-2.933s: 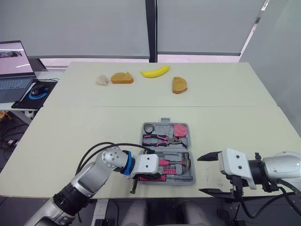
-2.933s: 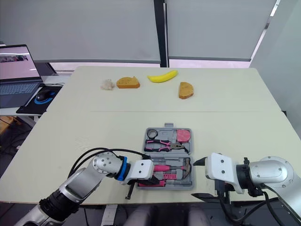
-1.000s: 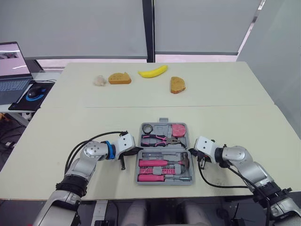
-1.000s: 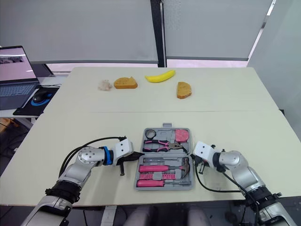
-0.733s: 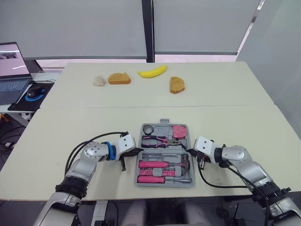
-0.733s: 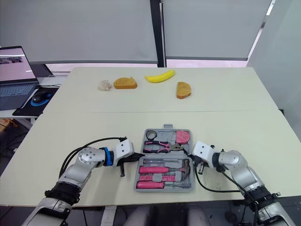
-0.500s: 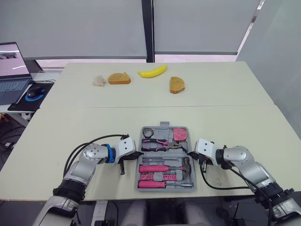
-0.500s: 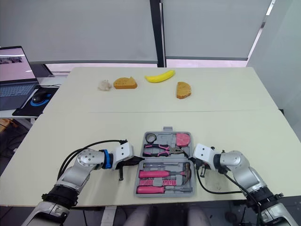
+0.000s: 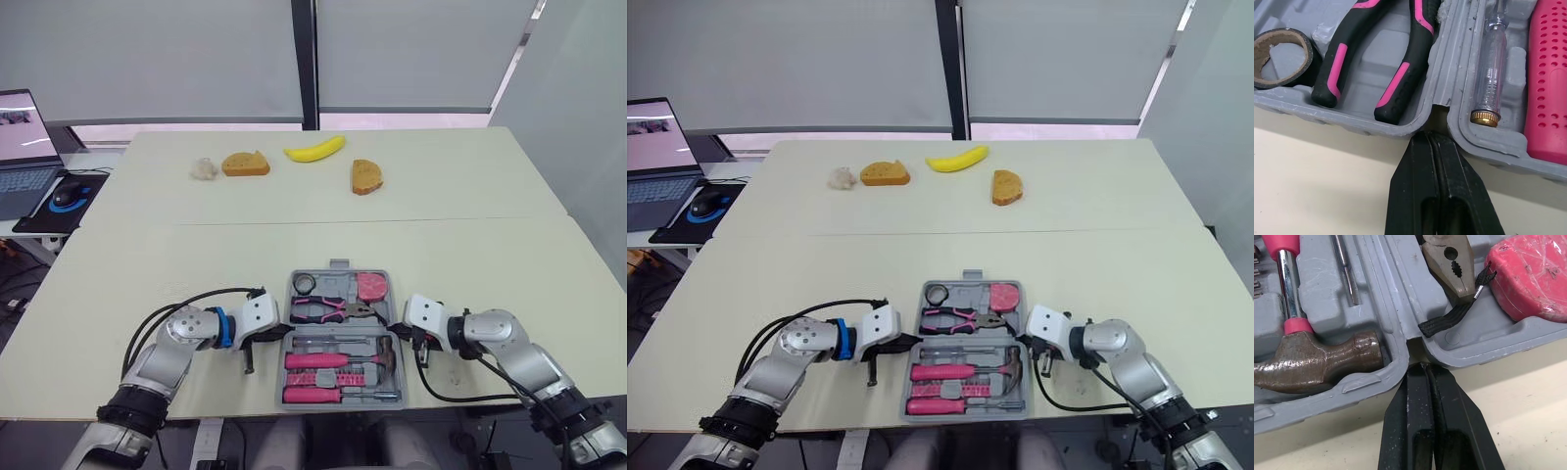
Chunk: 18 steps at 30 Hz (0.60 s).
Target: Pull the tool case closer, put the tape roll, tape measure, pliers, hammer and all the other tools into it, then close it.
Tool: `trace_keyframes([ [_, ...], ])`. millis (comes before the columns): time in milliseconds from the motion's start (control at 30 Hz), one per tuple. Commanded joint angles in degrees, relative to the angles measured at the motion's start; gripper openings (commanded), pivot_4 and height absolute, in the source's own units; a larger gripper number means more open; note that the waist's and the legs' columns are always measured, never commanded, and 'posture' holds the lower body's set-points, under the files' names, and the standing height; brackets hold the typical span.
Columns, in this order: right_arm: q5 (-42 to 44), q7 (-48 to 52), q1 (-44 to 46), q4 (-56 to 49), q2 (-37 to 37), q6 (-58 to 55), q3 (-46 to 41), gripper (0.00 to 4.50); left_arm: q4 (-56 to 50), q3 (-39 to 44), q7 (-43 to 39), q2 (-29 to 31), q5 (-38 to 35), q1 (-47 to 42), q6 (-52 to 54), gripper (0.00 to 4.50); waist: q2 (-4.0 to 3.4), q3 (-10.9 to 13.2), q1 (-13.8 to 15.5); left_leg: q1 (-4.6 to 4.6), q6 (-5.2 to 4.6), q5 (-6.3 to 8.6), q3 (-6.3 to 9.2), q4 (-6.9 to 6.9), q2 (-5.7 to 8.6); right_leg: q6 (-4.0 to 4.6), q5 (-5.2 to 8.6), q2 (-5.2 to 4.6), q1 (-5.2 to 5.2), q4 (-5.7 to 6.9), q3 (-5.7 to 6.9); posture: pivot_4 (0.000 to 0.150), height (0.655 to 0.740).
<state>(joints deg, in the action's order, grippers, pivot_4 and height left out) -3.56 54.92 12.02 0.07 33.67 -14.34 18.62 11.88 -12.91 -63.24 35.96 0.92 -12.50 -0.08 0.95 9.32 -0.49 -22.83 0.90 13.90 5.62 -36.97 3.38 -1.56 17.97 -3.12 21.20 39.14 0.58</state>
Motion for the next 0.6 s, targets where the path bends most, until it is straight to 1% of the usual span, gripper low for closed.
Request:
trace_keyframes([
  [33,0.8,0.9,1.2,-2.9,-1.9,0.9,1.9,0.02,-3.3,-0.6,-0.4,-0.4,-1.4,0.6,0.2,0.00,0.00,0.0,0.0,0.00,0.00,0.00,0.00,0.00,0.00,0.00,0.00,0.00,0.00,0.00,0.00,0.150,0.7400],
  [433,0.3,0.7,1.5,-2.5,-1.8,0.9,1.3,0.02,-2.3,-0.4,0.4,-0.3,-0.5,0.1,0.2,0.00,0.00,0.0,0.0,0.03,0.00,0.00,0.01,0.00,-0.03,0.00,0.00,0.03,0.00,0.04,0.01,0.150,0.7400],
  [600,0.9,0.1,1.2,-4.4,0.5,-4.8,-2.0,0.02,-1.2,0.6,0.7,1.1,-0.2,0.7,0.7,0.00,-0.01,0.0,-0.1,0.04,0.00,0.00,0.01,0.00,-0.03,0.00,0.00,0.03,0.00,0.06,0.00,0.150,0.7400],
])
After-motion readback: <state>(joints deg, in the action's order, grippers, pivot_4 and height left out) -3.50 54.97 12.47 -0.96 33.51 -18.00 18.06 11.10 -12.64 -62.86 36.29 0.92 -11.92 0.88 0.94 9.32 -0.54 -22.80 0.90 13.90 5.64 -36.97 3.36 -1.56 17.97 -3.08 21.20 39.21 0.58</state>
